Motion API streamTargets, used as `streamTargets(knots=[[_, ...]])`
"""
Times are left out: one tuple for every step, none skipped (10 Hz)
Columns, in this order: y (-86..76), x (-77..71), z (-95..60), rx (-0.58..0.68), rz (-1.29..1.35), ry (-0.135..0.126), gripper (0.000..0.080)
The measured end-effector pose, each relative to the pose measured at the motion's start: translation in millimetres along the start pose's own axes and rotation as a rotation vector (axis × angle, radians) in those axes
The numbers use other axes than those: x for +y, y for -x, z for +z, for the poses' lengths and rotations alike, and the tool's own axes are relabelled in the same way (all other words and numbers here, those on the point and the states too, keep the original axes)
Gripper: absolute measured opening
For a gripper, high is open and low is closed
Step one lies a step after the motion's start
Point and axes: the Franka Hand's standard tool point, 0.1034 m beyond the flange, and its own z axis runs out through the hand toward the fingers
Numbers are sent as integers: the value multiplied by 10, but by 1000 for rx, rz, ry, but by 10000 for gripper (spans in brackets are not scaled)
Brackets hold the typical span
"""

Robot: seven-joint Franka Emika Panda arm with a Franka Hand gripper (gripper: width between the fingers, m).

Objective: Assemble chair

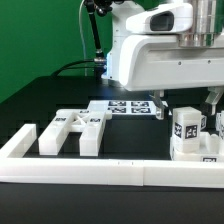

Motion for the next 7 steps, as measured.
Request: streamTargets(knots=[[0,0,0,0,0,0,535],[0,0,0,0,0,0,352],[0,0,0,0,0,0,290],[0,0,0,0,11,-1,290],[2,0,1,0,44,-2,290],[3,-1,2,0,87,-4,290],[2,-15,3,1,204,-7,290]])
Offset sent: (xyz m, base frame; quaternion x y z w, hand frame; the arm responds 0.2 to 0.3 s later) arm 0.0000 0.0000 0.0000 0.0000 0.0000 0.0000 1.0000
